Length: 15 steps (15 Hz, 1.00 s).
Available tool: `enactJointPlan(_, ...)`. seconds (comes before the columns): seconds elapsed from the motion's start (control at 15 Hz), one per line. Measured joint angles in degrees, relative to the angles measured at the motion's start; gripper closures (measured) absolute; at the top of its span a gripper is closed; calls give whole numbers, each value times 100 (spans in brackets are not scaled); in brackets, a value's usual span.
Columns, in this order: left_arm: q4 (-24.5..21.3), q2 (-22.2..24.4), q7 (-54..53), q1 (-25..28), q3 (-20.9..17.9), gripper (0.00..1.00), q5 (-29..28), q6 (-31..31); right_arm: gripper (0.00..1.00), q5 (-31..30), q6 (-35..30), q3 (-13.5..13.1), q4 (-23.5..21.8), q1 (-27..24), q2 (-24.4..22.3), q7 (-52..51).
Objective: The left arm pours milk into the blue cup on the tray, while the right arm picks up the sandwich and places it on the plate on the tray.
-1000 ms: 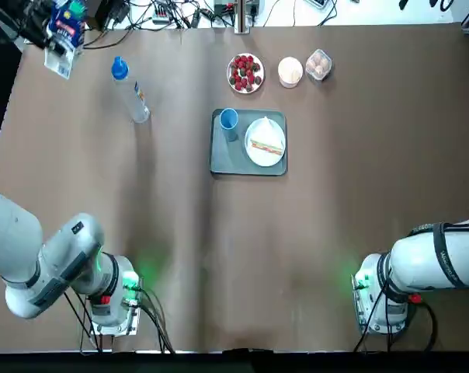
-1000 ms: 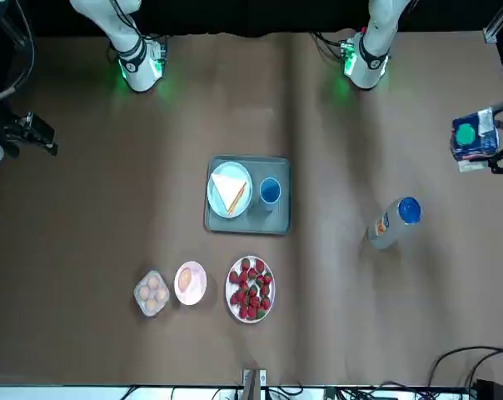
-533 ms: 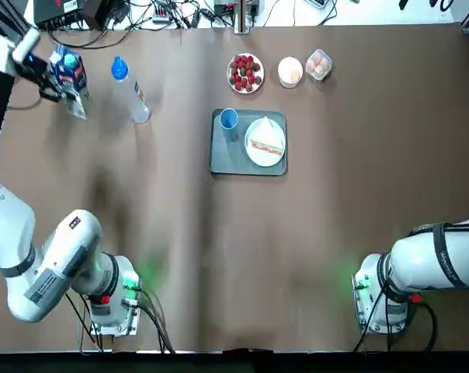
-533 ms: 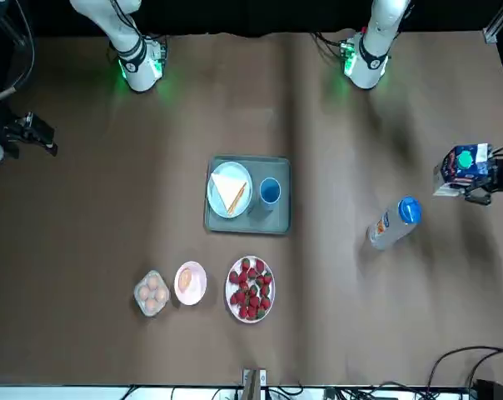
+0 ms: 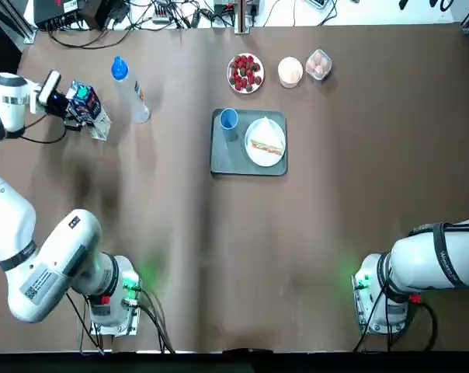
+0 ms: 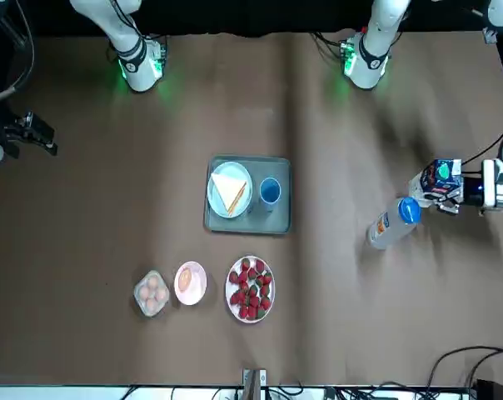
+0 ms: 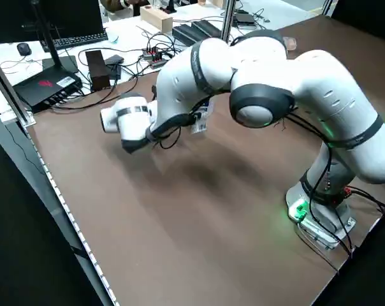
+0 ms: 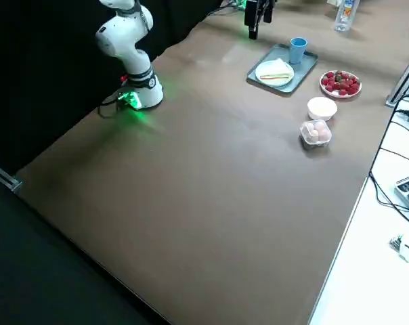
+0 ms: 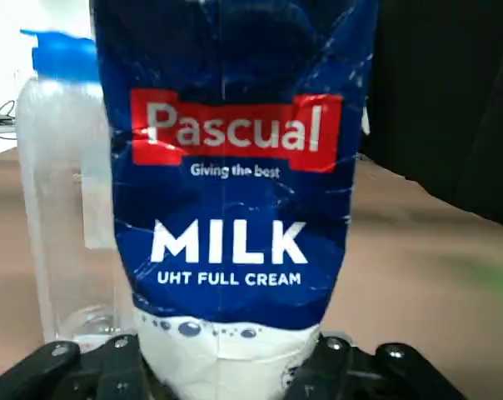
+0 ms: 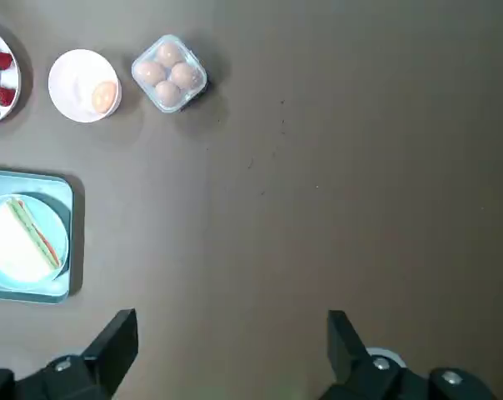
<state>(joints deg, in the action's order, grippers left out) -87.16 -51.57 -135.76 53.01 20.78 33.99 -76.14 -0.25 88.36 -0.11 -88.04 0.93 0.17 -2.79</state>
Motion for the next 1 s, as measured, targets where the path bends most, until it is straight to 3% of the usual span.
enactJointPlan(0.33,127,-504,-379,26,-16,42,51,-155,0,0,0,0,0,0,0,0)
enactJointPlan(0.67,209,-652,-729,145,-20,36,301,-241,0,0,0,0,0,0,0,0)
enactJointPlan(0.73,209,-667,-753,162,-21,32,322,-247,0,0,0,0,0,0,0,0)
enactJointPlan(1.0,211,-708,-754,168,-98,1,338,-347,0,0,0,0,0,0,0,0)
